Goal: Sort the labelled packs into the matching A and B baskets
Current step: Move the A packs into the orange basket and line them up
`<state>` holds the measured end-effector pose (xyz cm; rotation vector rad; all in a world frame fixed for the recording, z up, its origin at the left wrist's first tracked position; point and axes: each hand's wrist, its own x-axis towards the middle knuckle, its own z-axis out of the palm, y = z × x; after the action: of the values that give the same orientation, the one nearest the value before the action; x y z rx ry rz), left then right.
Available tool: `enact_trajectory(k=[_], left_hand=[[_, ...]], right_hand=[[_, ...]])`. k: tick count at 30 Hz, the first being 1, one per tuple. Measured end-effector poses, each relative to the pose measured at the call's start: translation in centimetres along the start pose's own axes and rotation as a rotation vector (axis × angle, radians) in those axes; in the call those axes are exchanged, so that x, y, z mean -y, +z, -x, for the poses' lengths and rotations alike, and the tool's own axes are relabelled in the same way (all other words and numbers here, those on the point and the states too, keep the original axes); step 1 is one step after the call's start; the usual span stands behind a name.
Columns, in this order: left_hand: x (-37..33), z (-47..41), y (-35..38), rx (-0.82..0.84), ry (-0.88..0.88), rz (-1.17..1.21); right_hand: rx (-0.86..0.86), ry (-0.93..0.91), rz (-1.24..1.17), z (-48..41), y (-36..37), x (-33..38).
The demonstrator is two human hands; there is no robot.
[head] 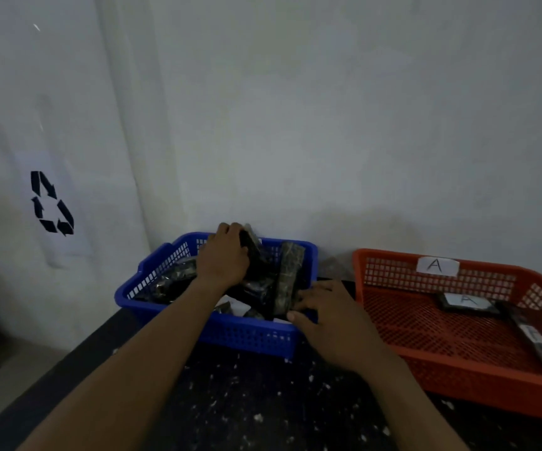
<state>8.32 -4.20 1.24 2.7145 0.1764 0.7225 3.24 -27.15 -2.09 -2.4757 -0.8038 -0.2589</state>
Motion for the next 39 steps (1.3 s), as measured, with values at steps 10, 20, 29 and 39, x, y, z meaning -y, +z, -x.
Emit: enact_trajectory(k=[10,20,29,39], left_hand=[[-2.2,1.0,0.2,0.118,0.147,0.194],[-3.7,1.3,3.8,0.438,-0.205,0.577],[-3.6,1.8,0.8,0.508,-0.508,1.757],[-3.7,2.0,0.3,0.597,-0.402,1.874]], right_hand=[[-0.025,0.09,-0.081,-0.6,-3.0,-1.7],[-0.117,0.093,-0.095,-0.6,-1.6,-2.5],[-0.086,0.124,-0.134,-0.5,-1.7,-2.6],[-0.067,0.113,-0.141,-0.4,-1.8,-2.6]])
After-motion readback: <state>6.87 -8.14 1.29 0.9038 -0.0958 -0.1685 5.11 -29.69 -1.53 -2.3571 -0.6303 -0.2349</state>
